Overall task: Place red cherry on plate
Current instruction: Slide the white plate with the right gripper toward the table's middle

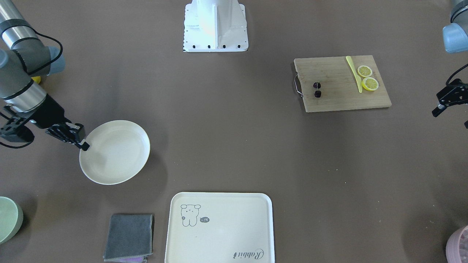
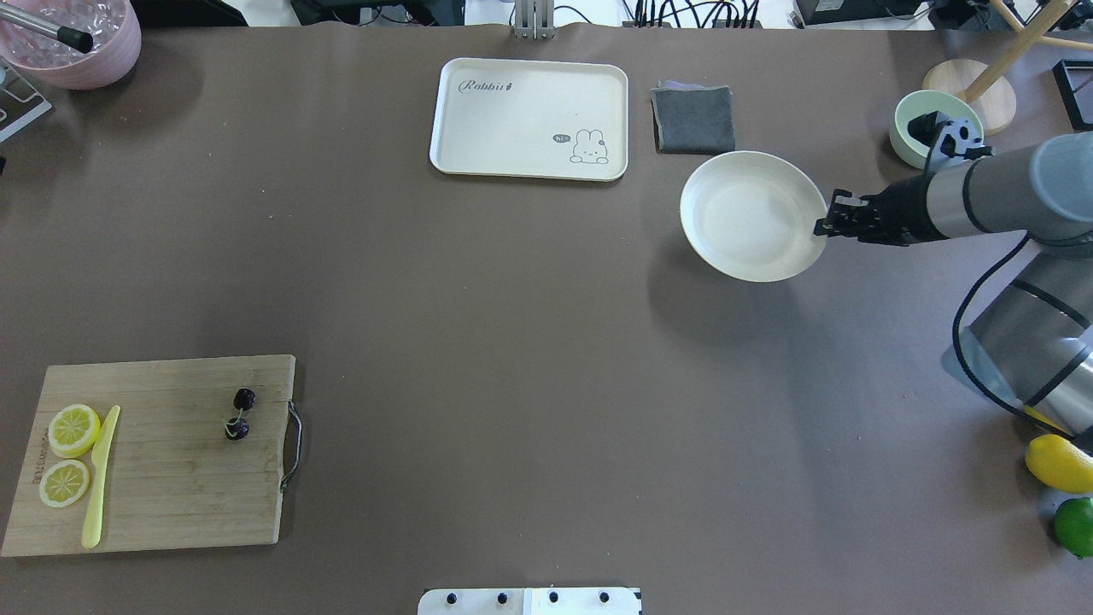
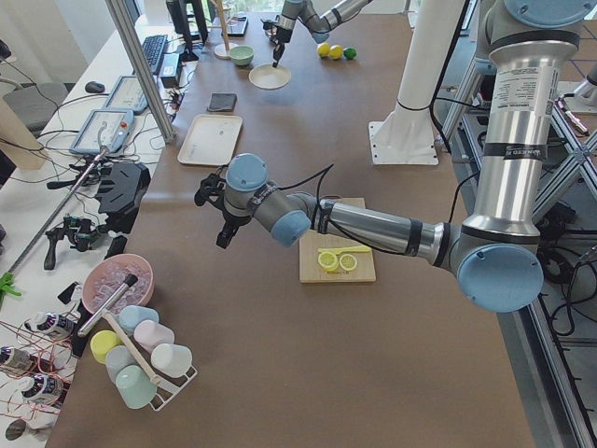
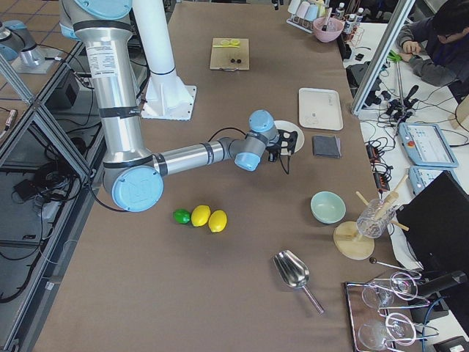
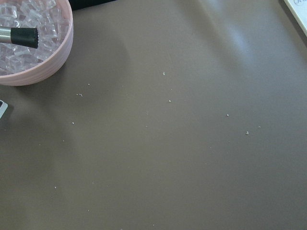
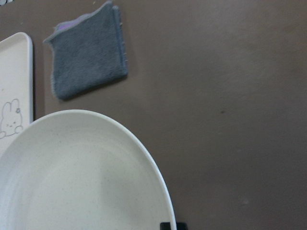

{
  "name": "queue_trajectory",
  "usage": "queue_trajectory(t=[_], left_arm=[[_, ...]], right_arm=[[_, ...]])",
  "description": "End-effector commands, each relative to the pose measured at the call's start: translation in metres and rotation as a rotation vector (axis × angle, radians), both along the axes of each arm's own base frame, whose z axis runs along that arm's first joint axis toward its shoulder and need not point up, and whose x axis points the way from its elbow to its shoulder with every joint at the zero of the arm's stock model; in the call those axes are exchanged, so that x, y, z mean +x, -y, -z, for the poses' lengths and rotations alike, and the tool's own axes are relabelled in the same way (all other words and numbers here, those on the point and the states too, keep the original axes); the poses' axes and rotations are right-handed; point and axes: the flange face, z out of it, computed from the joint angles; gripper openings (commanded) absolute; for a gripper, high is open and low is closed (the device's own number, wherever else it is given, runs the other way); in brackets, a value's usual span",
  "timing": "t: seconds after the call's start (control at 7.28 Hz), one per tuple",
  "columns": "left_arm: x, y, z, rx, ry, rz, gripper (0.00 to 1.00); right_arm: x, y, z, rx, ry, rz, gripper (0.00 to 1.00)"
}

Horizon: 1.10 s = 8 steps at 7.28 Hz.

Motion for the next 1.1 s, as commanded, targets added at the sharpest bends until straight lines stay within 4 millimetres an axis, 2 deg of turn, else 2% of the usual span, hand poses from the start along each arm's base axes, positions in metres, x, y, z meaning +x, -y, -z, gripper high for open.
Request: queue_trajectory(t=[0.0,0.14,0.27,0.41,0.55,0.69,0.82,0.96], left_arm=[[0.002,0.000,0.000,-0.001,0.000,-0.002,0.98],[0.002,0.000,0.000,-0.002,-0.001,-0.001,0.98],[0.003,0.000,0.000,-0.009,-0.002,-0.001,0.98],[0.007,0.000,0.002,-0.009,-0.005,-0.004,0.98],[0.010,0.001,0.005,-0.014,-0.010,-0.003,0.98],[0.025,-0.001,0.013,-0.040,-0.036,0.002,0.98],[0.045,-0.006,0.021,-0.065,-0.083,0.017,0.98],[0.061,-0.014,0.028,-0.092,-0.140,0.035,0.98]], right_arm=[[-0.118,-0.027,0.090,-0.029,-0.005,-0.058,0.00],[-0.167,-0.049,0.124,-0.056,-0.025,-0.063,0.00],[-0.211,-0.083,0.144,-0.029,-0.037,-0.085,0.00],[-0.230,-0.102,0.160,-0.034,-0.030,-0.077,0.00],[-0.245,-0.119,0.166,-0.027,-0.026,-0.067,0.00],[-0.255,-0.131,0.165,-0.001,-0.039,-0.089,0.28],[-0.256,-0.132,0.161,0.006,-0.050,-0.086,0.99],[-0.246,-0.124,0.166,0.022,-0.045,-0.092,1.00]])
